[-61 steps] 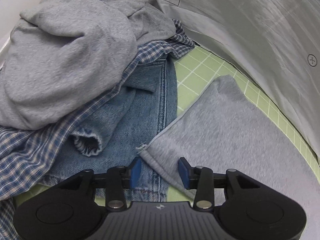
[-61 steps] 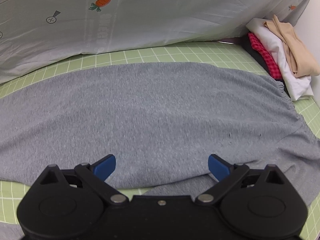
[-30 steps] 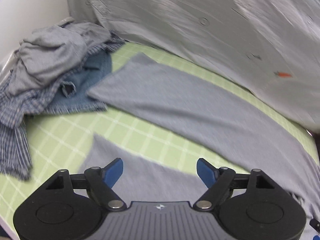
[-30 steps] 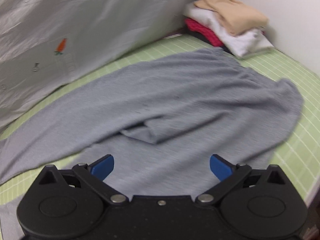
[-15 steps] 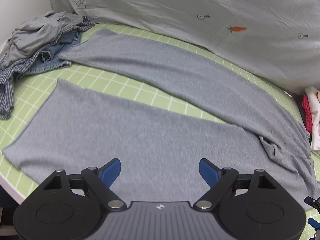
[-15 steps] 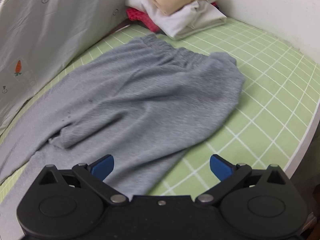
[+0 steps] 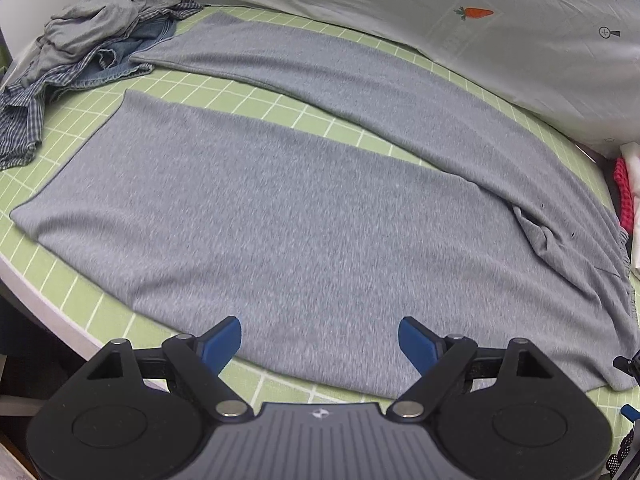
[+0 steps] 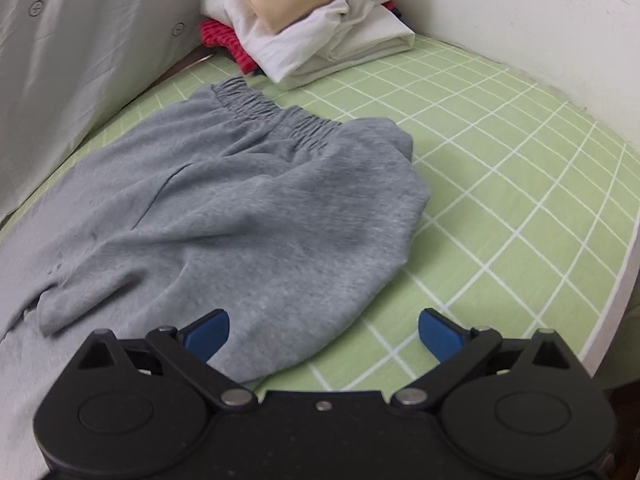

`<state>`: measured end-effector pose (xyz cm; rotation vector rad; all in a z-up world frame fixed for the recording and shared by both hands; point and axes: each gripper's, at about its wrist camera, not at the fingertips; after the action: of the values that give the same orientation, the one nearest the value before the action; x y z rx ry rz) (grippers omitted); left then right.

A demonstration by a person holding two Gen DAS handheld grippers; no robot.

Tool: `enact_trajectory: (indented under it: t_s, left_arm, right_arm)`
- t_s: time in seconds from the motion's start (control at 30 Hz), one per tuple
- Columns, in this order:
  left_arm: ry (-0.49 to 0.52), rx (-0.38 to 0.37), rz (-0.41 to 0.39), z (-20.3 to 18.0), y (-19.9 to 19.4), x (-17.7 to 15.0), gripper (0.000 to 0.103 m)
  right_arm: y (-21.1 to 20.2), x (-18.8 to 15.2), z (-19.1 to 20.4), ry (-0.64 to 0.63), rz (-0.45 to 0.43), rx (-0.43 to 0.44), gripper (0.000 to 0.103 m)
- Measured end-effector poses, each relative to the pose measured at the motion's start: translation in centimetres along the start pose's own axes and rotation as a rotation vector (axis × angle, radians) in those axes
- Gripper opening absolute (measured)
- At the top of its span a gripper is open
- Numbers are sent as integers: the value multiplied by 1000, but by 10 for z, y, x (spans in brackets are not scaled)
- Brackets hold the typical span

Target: Fold clothes

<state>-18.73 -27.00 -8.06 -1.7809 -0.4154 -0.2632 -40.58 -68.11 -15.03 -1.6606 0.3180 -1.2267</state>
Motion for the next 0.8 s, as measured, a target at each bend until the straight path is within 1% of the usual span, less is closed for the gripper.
enact_trajectory:
  t_s: [0.07,0.17,0.27,0.33,0.4,0.43,0.53,0.57,0.63,0.7,0.8]
  left_arm:
    - [-19,-5,6,3,2,0,86]
    - [-46,-7,16,9,7,2,86]
    - [-89,-18,35,21,13,4,86]
    - [-154,-42,55,35,17,7,86]
    - [-239,-74,64,51,20,10,86]
    - [-288,-93,70,62,22,13,86]
    - [-419,-118,85,92,29,24,86]
    - [-451,-117,83,102,30,29,86]
    - [-486,-81,59,120,32,39,86]
    - [-500,-42,33,137,32,52,87]
    - [-525,-4,8,163,34,71,87]
  right_arm:
    - [2,3,0,-5,1,-10,97]
    - [2,4,0,-5,5,-4,97]
    - [-1,0,8,-34,20,-11,97]
    - [-3,-3,13,-53,32,-15,98]
    - [-5,-7,18,-61,41,-15,99]
    - [-7,-8,19,-56,44,-16,99]
    - [-9,-11,23,-36,54,-20,100]
    - [-10,-12,24,-31,59,-23,100]
    - [-10,-12,28,-24,69,-35,100]
    - [-9,-11,34,-17,78,-50,100]
    - [-7,-9,43,-3,89,-64,100]
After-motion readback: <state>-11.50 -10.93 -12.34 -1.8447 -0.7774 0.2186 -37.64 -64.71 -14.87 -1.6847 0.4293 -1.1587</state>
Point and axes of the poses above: each gripper's, at about its wrist camera, not at the fingertips, and y roughly the way its jaws point, z to its left, x to its top, and after that the axes turned 14 degrees about -y, right-handed
